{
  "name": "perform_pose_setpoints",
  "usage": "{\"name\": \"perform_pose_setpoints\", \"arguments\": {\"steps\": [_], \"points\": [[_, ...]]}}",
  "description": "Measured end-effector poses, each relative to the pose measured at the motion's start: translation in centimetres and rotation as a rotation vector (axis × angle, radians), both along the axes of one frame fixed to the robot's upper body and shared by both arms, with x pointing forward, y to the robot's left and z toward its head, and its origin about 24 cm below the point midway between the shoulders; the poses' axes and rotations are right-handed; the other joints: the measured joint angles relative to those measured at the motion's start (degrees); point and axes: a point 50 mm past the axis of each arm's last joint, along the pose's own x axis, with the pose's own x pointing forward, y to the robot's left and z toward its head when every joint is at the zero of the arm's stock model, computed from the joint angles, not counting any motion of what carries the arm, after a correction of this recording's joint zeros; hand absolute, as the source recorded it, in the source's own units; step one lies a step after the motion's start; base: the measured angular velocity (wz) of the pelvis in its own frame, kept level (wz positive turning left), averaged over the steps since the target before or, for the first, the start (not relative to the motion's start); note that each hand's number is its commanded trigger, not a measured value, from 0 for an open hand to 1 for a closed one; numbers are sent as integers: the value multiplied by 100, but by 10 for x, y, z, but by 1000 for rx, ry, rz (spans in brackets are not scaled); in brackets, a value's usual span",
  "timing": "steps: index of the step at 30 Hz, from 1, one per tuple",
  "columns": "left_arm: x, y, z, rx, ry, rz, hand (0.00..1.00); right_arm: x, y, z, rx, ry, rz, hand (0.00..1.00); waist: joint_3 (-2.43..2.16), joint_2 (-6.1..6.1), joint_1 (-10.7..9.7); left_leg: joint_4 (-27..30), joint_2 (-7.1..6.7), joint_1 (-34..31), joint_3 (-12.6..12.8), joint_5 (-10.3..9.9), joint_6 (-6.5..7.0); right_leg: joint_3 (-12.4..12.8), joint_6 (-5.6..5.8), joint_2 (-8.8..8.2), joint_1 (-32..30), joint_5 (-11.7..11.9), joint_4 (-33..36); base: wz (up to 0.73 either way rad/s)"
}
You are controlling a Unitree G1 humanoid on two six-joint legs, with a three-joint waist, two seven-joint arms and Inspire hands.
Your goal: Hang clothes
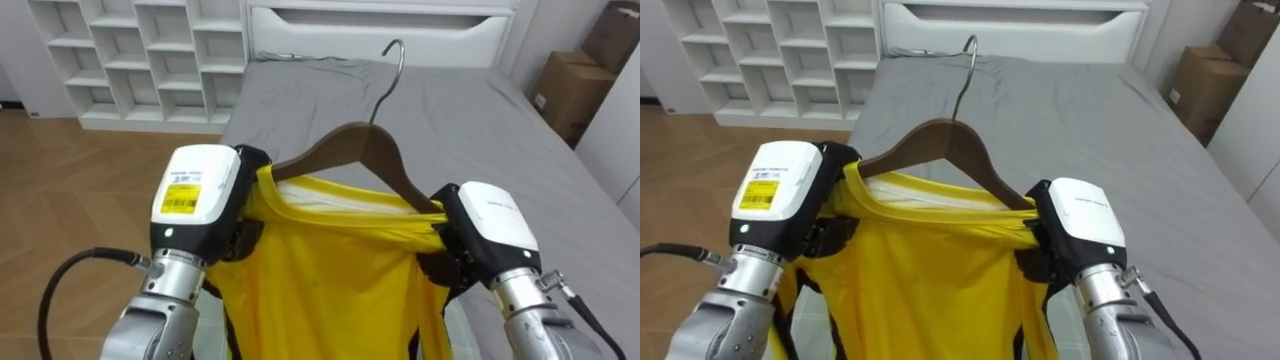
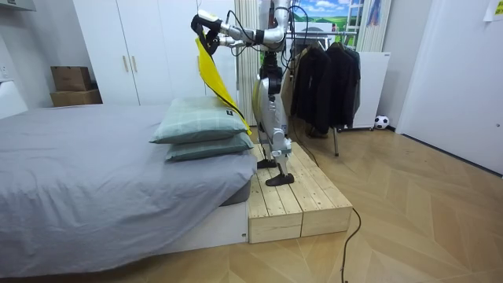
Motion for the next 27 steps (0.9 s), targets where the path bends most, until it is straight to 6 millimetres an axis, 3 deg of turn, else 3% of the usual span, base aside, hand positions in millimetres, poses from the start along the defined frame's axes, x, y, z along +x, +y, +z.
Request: {"name": "perform_pose_setpoints", "arguments": {"steps": [7,27], "points": [[-1,-9,0,-170,29,-36,0,-1,10,-5,19,30,23,100,31,-6,0,-6,-11,-14,-4,0,0,1,7,-6,-3,-5,-10,0],[-2,-21,-5,-238,90,-85,0,-5,26,-15,-35,139,112,100,38,4,-112,0,-9,-10,0,0,0,2,6,-6,-20,-6,-6,0]]}}
